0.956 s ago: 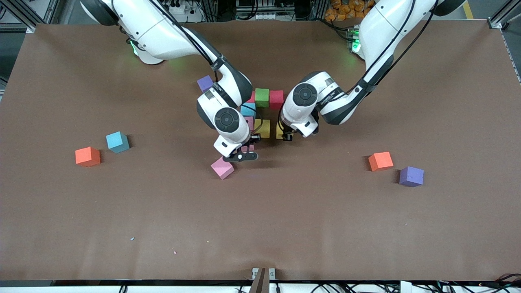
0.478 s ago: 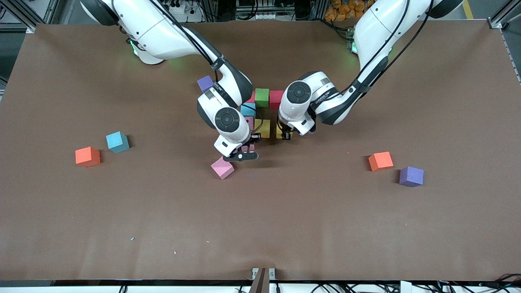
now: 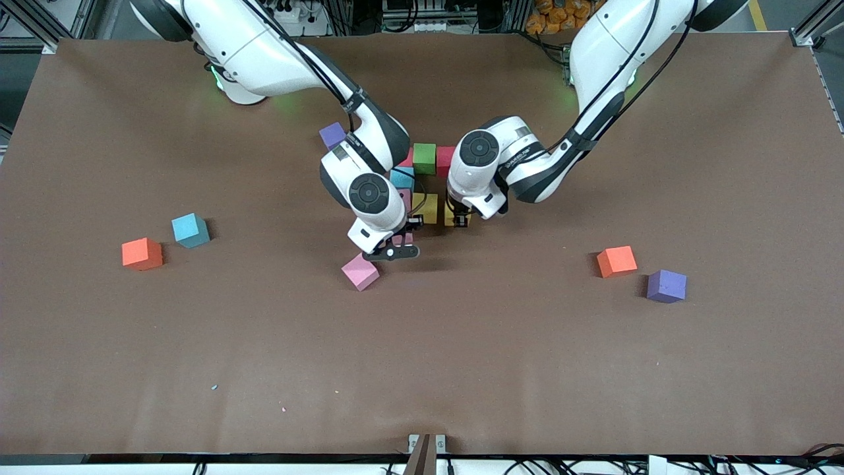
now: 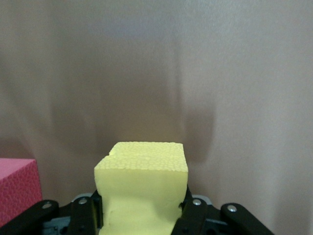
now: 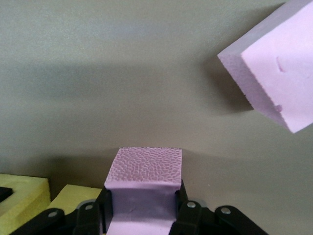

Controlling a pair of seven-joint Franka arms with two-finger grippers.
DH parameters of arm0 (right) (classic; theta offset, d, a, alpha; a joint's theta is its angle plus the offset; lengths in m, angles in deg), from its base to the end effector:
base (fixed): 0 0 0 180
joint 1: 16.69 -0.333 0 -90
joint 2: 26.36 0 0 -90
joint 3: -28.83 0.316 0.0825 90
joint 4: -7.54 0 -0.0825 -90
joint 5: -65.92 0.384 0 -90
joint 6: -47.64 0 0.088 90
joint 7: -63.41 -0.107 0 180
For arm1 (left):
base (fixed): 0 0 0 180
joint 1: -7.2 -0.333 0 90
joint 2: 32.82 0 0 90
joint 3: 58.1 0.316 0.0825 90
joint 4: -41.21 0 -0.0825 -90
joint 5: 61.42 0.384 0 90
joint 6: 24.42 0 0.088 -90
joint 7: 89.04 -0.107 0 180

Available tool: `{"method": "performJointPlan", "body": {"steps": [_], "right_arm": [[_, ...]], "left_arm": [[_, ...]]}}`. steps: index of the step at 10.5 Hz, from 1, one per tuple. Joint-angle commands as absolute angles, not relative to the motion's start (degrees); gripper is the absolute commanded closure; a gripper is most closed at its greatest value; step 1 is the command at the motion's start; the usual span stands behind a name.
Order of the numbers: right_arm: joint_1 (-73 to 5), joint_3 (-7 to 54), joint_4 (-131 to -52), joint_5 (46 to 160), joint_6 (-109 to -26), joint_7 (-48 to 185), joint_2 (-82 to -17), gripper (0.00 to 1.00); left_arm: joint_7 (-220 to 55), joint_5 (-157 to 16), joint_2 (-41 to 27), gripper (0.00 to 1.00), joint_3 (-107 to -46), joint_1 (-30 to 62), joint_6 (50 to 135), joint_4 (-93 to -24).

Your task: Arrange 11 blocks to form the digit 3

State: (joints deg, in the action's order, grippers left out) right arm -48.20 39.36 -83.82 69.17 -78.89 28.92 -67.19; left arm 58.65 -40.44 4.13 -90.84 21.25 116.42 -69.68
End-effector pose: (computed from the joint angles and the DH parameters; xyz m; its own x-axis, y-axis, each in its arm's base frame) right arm 0.5196 0.4498 0.2131 0.9836 0.0632 -0.1691 0.0503 -0.9956 -0.0795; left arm 0.4334 -0.4434 0.1952 0.0016 0.9974 -0.0725 0.9973 -0.0069 -0.0734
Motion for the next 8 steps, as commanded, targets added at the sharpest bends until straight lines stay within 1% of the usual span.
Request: {"method": "performJointPlan", "body": {"steps": [1,3,4,5,6,7,8], "right_arm": [[-48.0,40.2,-86.3,70.4,-79.3,29.9,-66.7,1.0],[-48.0,40.3,-86.3,70.4,-79.2,29.9,-66.7,0.99],[-48.0,40.2,-86.3,70.4,-79.2,29.9,-66.8,0.92],[-47.9,40.3,-86.3,70.4,-79.2,29.8,-66.8,0.76],[-47.9,40.3,-86.2,70.4,-79.3,29.9,-66.9,0.55],[-47.9,40.2,-86.2,70.8,-79.5,29.9,-66.9,0.16],[-47.9,40.2,-86.2,71.4,-79.9,29.9,-66.9,0.02]], "left_arm": [[60.9,-38.8,5.5,0.79,-90.2,22.3,116.6,-68.2],[61.0,-38.8,5.6,0.79,-90.1,23.1,116.6,-67.8],[61.0,-38.9,5.6,0.79,-90.1,23.3,116.6,-67.7],[61.0,-38.8,5.7,0.79,-90.1,23.3,116.6,-67.6],[61.0,-38.8,5.7,0.79,-90.0,23.5,116.6,-67.5],[61.0,-38.8,5.9,0.79,-90.0,23.6,116.6,-67.5],[61.0,-38.8,5.9,0.78,-90.0,23.6,116.6,-67.4]]}}
